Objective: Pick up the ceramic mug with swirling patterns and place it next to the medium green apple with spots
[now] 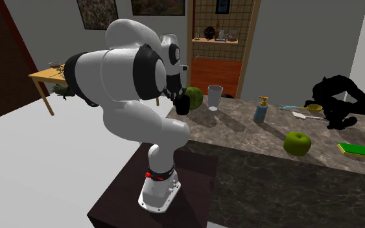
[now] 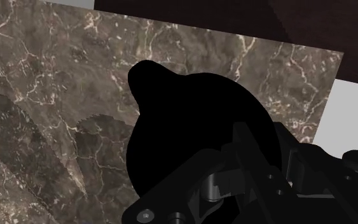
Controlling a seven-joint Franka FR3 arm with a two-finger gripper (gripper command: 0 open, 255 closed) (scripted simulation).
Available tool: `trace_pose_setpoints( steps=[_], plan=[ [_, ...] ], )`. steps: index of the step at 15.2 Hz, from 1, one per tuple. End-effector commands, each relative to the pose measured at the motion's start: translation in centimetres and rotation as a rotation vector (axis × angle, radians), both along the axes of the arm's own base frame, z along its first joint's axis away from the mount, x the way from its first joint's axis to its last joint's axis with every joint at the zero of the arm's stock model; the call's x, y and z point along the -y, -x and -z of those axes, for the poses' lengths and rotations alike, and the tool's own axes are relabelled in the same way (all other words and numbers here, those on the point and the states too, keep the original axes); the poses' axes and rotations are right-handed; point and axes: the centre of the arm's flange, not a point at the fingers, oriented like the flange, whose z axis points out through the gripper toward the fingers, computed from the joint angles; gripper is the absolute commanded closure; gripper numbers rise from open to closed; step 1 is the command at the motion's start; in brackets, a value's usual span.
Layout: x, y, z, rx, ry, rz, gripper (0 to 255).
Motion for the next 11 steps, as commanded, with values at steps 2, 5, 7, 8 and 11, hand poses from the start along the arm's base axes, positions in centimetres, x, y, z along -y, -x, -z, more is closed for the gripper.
trace_pose_setpoints(
  steps=[2, 5, 7, 8, 11],
  plan=[
    [-0.2, 0.2, -1.6, 0.000, 0.000, 0.000, 255],
    [-0.2, 0.2, -3.2, 0.000, 0.000, 0.000, 255],
    [-0.2, 0.2, -4.3, 0.000, 0.000, 0.000, 255],
    [-0.2, 0.2, -4.8, 0.000, 0.000, 0.000, 255],
    [1.1, -0.2, -5.6, 0.000, 0.000, 0.000, 255]
  ],
)
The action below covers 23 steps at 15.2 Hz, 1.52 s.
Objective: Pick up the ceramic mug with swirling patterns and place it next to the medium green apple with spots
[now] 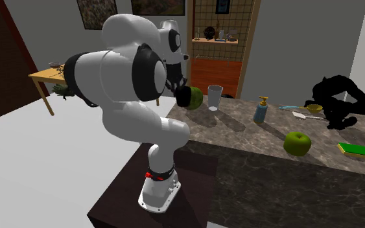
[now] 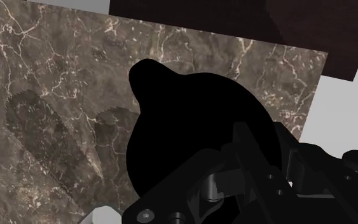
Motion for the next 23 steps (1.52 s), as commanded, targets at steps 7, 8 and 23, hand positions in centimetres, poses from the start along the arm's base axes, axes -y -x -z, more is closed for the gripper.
trace_pose_setpoints(
  steps=[7, 8, 23],
  plan=[
    [9.4, -3.0, -0.2, 0.000, 0.000, 0.000, 255],
    [10.7, -3.4, -0.2, 0.000, 0.000, 0.000, 255],
    [29.6, -9.4, -0.2, 0.000, 0.000, 0.000, 255]
  ],
)
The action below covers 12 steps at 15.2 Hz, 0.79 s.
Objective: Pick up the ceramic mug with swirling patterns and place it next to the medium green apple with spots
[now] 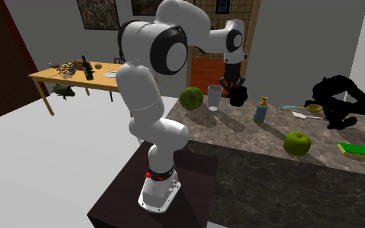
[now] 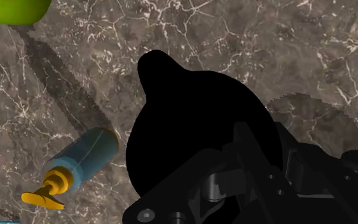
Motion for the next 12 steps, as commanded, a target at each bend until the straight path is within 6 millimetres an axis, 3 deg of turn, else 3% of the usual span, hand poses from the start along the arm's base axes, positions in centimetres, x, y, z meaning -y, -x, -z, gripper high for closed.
trace_pose_setpoints(
  steps=[1, 12],
  plan=[
    [2.7, -0.8, 0.1, 0.000, 0.002, -0.001, 255],
    [16.5, -5.2, 0.1, 0.000, 0.002, -0.001, 255]
  ],
)
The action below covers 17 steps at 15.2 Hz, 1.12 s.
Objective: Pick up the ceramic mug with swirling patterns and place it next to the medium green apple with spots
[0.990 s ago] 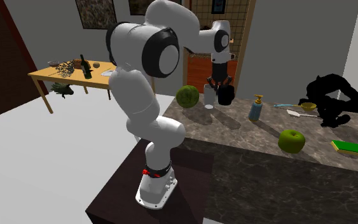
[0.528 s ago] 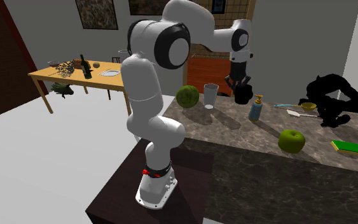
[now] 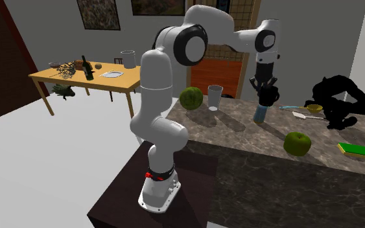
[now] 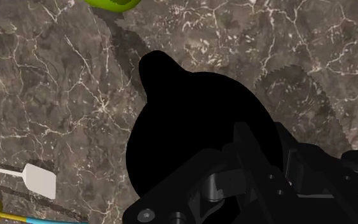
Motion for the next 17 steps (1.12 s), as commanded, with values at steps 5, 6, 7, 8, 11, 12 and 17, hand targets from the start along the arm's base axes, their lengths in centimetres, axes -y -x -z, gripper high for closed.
trace_pose_setpoints(
  steps=[5, 6, 7, 8, 11, 12, 17],
  plan=[
    [7.4, -2.4, 0.2, 0.001, 0.001, -0.002, 255],
    [8.7, -2.8, 0.2, 0.001, 0.001, -0.002, 255],
    [10.2, -3.3, 0.2, 0.001, 0.001, -0.002, 255],
    [10.2, -3.3, 0.8, 0.001, 0.001, -0.002, 255],
    [10.2, -3.3, 2.3, 0.001, 0.001, -0.002, 255],
    [10.2, -3.3, 2.9, 0.001, 0.001, -0.002, 255],
    [10.2, -3.3, 5.5, 0.001, 0.001, -0.002, 255]
  ],
)
